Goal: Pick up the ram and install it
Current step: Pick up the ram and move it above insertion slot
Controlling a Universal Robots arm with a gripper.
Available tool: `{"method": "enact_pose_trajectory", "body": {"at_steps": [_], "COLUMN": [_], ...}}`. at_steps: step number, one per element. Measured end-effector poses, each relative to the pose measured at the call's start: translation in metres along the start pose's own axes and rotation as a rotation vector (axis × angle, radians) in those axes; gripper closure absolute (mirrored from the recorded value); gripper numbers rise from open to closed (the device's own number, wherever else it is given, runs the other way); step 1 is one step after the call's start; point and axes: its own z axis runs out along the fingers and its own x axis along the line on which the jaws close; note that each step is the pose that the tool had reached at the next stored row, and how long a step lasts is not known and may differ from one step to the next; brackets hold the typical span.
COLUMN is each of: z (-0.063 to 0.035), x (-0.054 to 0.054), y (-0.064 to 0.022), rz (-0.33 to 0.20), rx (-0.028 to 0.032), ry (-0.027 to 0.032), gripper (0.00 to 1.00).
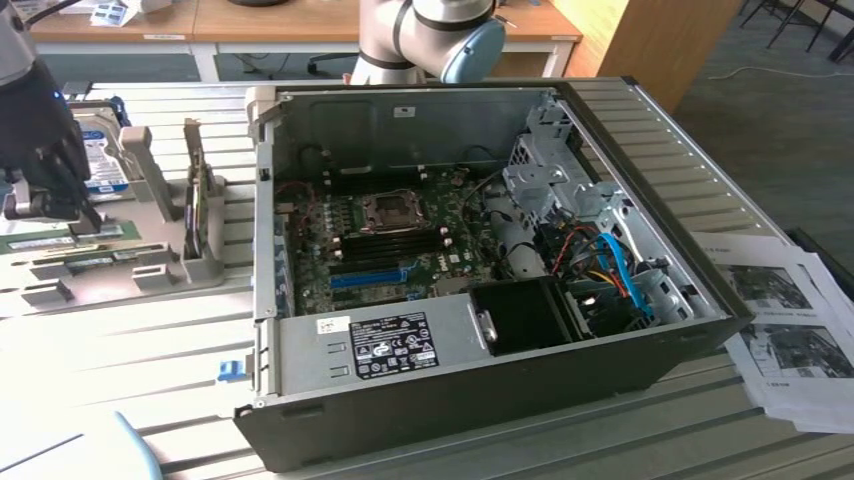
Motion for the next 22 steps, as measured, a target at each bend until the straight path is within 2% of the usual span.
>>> {"method": "enact_pose_trajectory", "body": {"at_steps": [22], "z": [-0.0239], "x": [0.000], "y": [0.0005], "rz": [0.000], "rx": [0.0000], "ry": [0.0000], "gripper": [0.89]}}
